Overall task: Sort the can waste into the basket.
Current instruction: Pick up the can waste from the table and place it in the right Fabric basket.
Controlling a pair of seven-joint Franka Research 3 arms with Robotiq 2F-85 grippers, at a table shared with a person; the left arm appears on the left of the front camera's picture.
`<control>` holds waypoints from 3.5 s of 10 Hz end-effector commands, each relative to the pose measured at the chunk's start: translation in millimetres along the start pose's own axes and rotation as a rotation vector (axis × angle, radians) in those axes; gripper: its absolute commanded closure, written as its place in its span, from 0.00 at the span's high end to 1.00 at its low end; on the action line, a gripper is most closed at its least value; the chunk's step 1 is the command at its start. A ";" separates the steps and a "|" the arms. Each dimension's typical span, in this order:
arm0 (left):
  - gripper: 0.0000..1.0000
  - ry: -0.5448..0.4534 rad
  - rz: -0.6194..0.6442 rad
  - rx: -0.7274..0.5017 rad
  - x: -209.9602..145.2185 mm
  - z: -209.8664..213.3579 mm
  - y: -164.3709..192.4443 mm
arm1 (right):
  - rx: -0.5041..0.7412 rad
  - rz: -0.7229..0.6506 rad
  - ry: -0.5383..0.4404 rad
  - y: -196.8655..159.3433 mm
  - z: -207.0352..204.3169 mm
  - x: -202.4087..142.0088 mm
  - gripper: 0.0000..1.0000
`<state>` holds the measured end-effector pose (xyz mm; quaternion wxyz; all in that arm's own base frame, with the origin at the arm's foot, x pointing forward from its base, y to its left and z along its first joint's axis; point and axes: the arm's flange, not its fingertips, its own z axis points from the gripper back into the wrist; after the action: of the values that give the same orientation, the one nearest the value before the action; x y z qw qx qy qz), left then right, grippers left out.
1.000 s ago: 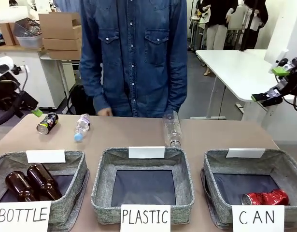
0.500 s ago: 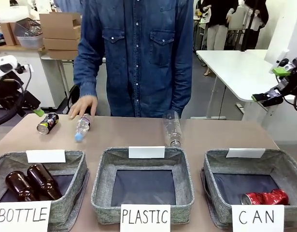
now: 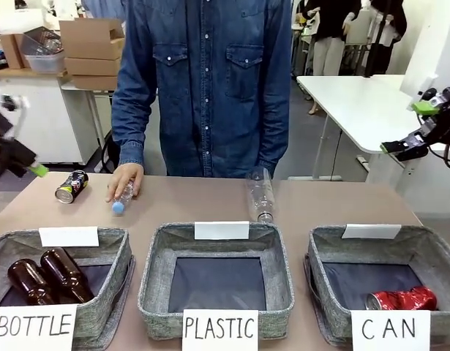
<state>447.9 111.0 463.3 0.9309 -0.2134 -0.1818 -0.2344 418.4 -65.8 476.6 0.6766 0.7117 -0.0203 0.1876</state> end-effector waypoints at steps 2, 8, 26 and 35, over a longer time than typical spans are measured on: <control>1.00 -0.109 -0.013 -0.059 -54.0 36.1 -8.3 | -0.018 0.020 0.010 -0.5 1.0 -1.0 1.00; 1.00 0.037 0.071 0.119 50.2 -80.7 28.1 | -0.018 0.020 0.010 -0.5 1.0 -1.0 1.00; 0.36 0.113 0.105 0.411 108.8 -194.9 98.5 | -0.018 0.020 0.010 -0.5 1.0 -1.0 1.00; 0.06 -0.006 0.002 0.231 77.6 -76.3 12.6 | -0.018 0.020 0.010 -0.5 1.0 -1.0 1.00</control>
<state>594.1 51.8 387.4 0.9634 -0.0530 -0.1965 -0.1742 418.6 -65.6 476.6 0.6767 0.7116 -0.0204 0.1879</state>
